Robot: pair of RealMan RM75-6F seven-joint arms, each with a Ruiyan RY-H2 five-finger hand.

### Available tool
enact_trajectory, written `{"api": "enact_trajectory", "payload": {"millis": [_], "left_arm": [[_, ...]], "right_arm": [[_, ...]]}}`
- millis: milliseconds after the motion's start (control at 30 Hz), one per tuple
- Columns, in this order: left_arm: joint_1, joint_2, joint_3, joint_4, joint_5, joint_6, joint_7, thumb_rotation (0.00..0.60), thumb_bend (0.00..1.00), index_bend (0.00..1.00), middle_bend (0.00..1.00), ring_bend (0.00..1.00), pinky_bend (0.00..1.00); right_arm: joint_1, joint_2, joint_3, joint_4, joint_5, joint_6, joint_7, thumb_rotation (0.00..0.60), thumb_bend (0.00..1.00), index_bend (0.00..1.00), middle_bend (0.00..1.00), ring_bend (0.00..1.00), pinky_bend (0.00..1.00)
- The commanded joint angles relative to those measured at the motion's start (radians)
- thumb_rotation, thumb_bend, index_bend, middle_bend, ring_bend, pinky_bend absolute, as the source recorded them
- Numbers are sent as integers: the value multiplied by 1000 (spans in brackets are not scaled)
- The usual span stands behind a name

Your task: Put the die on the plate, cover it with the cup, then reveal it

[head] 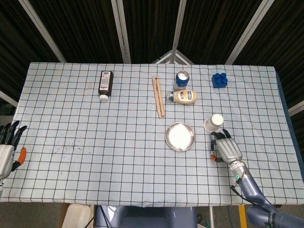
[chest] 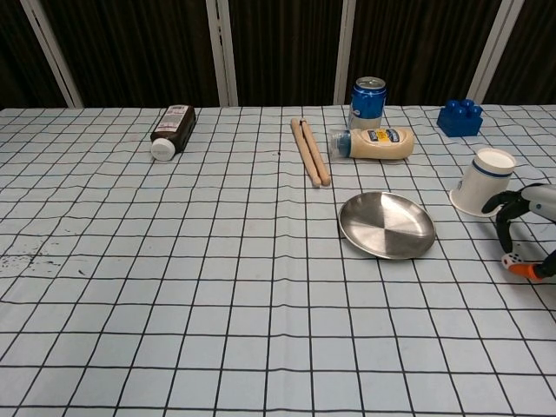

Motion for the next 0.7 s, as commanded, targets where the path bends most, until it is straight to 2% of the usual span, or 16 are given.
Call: {"api": "enact_trajectory", "payload": {"millis": [33,233,400,700], "left_arm": [[0,1,-1,0,-1,0,-3,600,706,111,0,0,0],[0,5,1,0,0,-2,-13,600,706,112,0,0,0],[3,11,0,-2,4,6,-28,600,706,112,0,0,0],[6,19,4,-2,13,11,-48,600,706,121,0,0,0]], "right_arm": [[-9,19,-1,-27,-6,21,-7,600,350,585,183,176,0],[-29,66,0,-104,-19,77,-31,600,349,585,183,176,0],[-42,125,15,-211,-32,136,-76,600,350,585,183,176,0],[-12,173,40,-370,-53,150,-160,600,350,585,183,176,0]]}}
